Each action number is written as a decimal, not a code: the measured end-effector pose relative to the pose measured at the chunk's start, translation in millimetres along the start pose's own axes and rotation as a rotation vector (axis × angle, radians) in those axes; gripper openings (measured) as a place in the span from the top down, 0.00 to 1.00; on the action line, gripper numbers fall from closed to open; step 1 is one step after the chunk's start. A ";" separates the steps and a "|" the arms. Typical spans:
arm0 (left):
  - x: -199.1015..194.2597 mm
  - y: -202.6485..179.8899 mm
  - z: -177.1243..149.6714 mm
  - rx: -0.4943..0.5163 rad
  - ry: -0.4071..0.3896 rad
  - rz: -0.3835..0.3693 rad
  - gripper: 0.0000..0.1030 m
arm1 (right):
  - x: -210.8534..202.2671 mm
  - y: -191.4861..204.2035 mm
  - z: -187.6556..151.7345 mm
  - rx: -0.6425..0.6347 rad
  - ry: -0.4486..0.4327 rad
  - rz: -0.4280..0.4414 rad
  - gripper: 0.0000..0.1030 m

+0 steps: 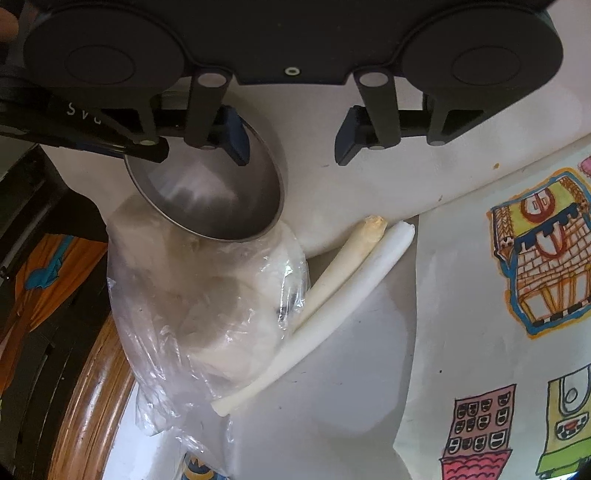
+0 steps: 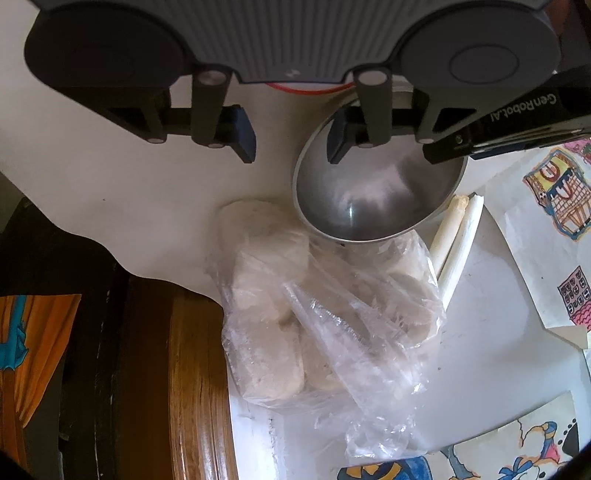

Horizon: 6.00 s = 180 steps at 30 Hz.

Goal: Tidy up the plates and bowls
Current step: 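Close both tools on the rim of the steel bowl, then lift the steel bowl with both tools and carry it beside the plate stack, then lower the steel bowl onto the table and open both tools, then move both tools to the larger white red-rimmed bowl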

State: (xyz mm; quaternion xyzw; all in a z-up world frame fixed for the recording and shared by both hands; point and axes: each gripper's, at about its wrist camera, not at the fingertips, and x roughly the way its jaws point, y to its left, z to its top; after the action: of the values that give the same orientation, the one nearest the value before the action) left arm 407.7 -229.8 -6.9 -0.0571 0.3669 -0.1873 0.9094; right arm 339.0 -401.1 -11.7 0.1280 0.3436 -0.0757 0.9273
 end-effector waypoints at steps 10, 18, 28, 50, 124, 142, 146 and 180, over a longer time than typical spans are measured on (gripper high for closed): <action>-10.6 -1.9 -1.9 0.052 -0.005 -0.025 0.80 | -4.4 13.4 -1.3 -0.031 -0.005 0.018 0.82; -29.3 16.1 2.7 0.009 -0.015 -0.011 0.85 | -16.5 29.0 -0.1 -0.051 -0.009 0.050 0.83; -86.1 32.5 2.6 -0.017 -0.062 -0.020 0.87 | -59.3 53.3 1.8 -0.097 -0.048 0.096 0.83; -226.6 85.2 -83.8 -0.078 -0.042 -0.088 0.88 | -189.4 105.5 -93.8 -0.132 -0.068 0.178 0.82; -280.4 108.0 -155.5 0.029 0.035 0.076 0.22 | -216.5 104.0 -173.2 -0.209 0.092 0.215 0.46; -245.3 39.8 -116.9 0.113 -0.026 0.042 0.01 | -228.8 28.7 -129.7 -0.224 -0.051 0.015 0.00; -225.2 16.4 -114.4 0.137 0.005 0.030 0.01 | -221.4 10.2 -126.6 -0.223 -0.075 -0.054 0.00; -134.5 -42.2 -119.6 0.167 0.162 0.031 0.01 | -157.6 -24.5 -131.6 -0.229 0.013 -0.061 0.03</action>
State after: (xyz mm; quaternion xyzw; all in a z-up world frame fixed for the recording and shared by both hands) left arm 223.8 -213.3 3.6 0.0397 0.4234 -0.2072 0.8810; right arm 133.5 -378.2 -8.9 0.0113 0.3597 -0.0632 0.9309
